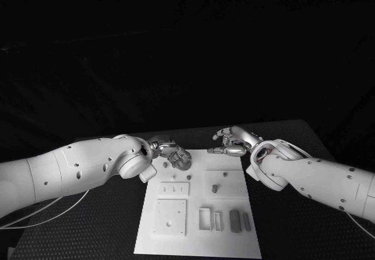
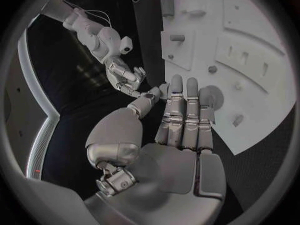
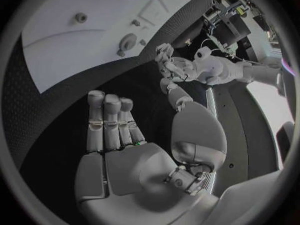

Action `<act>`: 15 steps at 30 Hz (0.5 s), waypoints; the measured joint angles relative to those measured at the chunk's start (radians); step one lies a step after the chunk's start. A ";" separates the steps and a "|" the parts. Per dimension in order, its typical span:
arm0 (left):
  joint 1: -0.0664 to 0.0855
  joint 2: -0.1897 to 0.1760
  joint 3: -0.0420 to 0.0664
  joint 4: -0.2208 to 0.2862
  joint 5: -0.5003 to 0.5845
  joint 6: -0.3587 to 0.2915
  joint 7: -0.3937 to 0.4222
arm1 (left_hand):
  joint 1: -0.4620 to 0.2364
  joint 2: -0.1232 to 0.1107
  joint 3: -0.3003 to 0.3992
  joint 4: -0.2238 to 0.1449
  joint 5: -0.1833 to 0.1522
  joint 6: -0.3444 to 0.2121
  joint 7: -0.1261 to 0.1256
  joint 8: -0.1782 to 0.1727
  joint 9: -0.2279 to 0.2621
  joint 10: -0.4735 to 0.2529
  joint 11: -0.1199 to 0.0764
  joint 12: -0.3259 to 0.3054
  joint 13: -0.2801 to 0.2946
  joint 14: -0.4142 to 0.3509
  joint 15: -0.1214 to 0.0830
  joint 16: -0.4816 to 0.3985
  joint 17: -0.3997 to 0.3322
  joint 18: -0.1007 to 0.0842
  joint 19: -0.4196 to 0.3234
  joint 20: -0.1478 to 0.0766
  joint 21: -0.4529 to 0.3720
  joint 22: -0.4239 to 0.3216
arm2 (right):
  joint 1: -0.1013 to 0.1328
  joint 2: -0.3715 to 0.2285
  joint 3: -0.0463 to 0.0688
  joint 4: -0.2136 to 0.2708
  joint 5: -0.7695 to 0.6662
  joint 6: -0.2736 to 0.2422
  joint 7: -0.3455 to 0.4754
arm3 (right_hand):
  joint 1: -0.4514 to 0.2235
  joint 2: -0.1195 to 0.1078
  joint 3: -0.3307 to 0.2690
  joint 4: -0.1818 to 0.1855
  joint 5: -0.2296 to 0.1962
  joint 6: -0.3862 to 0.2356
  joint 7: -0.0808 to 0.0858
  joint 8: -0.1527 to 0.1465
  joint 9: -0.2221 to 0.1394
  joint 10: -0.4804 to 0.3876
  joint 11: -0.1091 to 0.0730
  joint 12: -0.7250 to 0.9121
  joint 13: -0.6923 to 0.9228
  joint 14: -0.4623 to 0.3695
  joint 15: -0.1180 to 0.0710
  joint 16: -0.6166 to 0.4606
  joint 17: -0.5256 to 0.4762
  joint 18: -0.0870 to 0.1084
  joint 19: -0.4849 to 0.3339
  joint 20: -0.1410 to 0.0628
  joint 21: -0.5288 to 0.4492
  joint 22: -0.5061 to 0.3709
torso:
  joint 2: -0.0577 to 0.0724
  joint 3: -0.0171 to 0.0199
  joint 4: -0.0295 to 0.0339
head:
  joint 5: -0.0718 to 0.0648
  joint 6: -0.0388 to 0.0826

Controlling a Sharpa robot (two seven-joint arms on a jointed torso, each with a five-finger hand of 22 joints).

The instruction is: Assemble the parts on the task board

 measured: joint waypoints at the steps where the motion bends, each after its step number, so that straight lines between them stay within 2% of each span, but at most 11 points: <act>1: 0.000 -0.004 -0.001 0.001 -0.010 0.001 -0.002 | 0.000 0.000 0.000 0.000 0.000 0.000 0.000 0.000 0.000 0.000 0.000 0.000 0.000 0.000 0.000 0.000 0.000 0.000 0.000 0.000 0.000 0.000 | 0.000 -0.006 0.001 -0.008 0.022 -0.006 0.011 | 0.000 0.000 0.000 0.000 0.000 0.001 -0.001 0.000 0.000 0.000 0.000 0.000 0.000 0.000 0.000 0.000 0.000 0.000 0.000 0.000 0.000 0.000 | 0.000 0.0000 -0.0003 | 0.001 -0.002; 5: 0.000 -0.023 -0.020 0.017 -0.067 0.007 -0.019 | 0.000 -0.001 0.004 -0.004 0.000 0.004 0.003 0.003 0.003 0.012 -0.005 0.009 0.006 0.016 -0.007 0.015 0.005 -0.004 0.000 0.000 0.010 0.003 | 0.003 -0.017 0.010 -0.049 0.117 -0.027 0.059 | -0.020 0.031 -0.019 -0.002 0.050 0.007 -0.007 0.009 0.003 0.000 0.000 0.000 -0.015 -0.009 -0.005 -0.013 -0.012 0.000 -0.013 0.013 -0.012 -0.002 | 0.000 -0.0001 -0.0010 | 0.004 -0.006; 7: -0.001 -0.030 -0.024 0.025 -0.099 0.014 -0.032 | -0.003 -0.004 0.009 -0.002 -0.004 0.004 0.003 0.006 0.006 0.026 -0.010 0.017 0.011 0.028 -0.014 0.024 0.008 -0.005 0.004 -0.004 0.017 0.006 | 0.006 -0.017 0.017 -0.074 0.165 -0.034 0.080 | -0.019 0.047 -0.035 -0.015 0.066 0.007 -0.007 0.013 0.003 0.000 0.000 -0.003 -0.030 -0.016 -0.005 -0.025 -0.023 0.001 -0.025 0.018 -0.022 -0.006 | 0.000 0.0000 -0.0012 | 0.005 -0.009; 9: -0.001 -0.033 -0.027 0.030 -0.116 0.019 -0.040 | -0.005 -0.006 0.009 -0.001 -0.004 0.009 -0.002 0.006 0.011 0.047 -0.018 0.029 0.020 0.046 -0.022 0.037 0.013 -0.005 0.013 -0.012 0.028 0.010 | 0.008 -0.016 0.020 -0.089 0.190 -0.036 0.091 | -0.018 0.055 -0.044 -0.024 0.080 0.007 -0.007 0.015 0.003 -0.001 0.000 -0.013 -0.045 -0.025 -0.004 -0.040 -0.036 0.001 -0.037 0.023 -0.035 -0.011 | 0.000 0.0001 -0.0012 | 0.006 -0.012; 11: 0.000 -0.039 -0.032 0.039 -0.148 0.030 -0.057 | -0.008 -0.009 0.012 -0.004 -0.004 0.012 -0.005 0.006 0.014 0.061 -0.029 0.047 0.039 0.066 -0.036 0.056 0.023 -0.004 0.031 -0.013 0.042 0.013 | 0.009 -0.012 0.027 -0.115 0.230 -0.040 0.108 | -0.019 0.073 -0.058 -0.039 0.096 0.009 -0.009 0.015 0.001 -0.001 -0.001 -0.030 -0.074 -0.027 -0.005 -0.062 -0.059 0.009 -0.048 0.033 -0.052 -0.018 | 0.000 0.0004 -0.0010 | 0.007 -0.016; 13: 0.000 -0.044 -0.037 0.045 -0.180 0.043 -0.075 | -0.005 -0.014 0.013 -0.005 -0.002 0.014 -0.007 0.006 0.019 0.063 -0.042 0.095 0.077 0.099 -0.054 0.088 0.041 -0.004 0.061 -0.016 0.063 0.019 | 0.010 -0.007 0.033 -0.138 0.265 -0.043 0.120 | -0.022 0.077 -0.068 -0.048 0.100 0.009 -0.009 0.015 -0.001 -0.001 -0.001 -0.041 -0.095 -0.027 -0.005 -0.074 -0.076 0.016 -0.053 0.039 -0.063 -0.022 | 0.000 0.0006 -0.0005 | 0.008 -0.022; 15: 0.000 -0.047 -0.043 0.049 -0.201 0.052 -0.093 | -0.001 -0.017 0.013 -0.005 0.002 0.016 -0.010 0.006 0.025 0.062 -0.059 0.185 0.155 0.126 -0.079 0.133 0.068 -0.004 0.093 -0.022 0.090 0.025 | 0.012 -0.003 0.038 -0.153 0.286 -0.045 0.129 | -0.023 0.093 -0.080 -0.061 0.109 0.009 -0.009 0.015 -0.004 -0.001 -0.001 -0.044 -0.119 -0.027 -0.005 -0.084 -0.093 0.018 -0.059 0.045 -0.074 -0.026 | 0.000 0.0005 0.0000 | 0.008 -0.027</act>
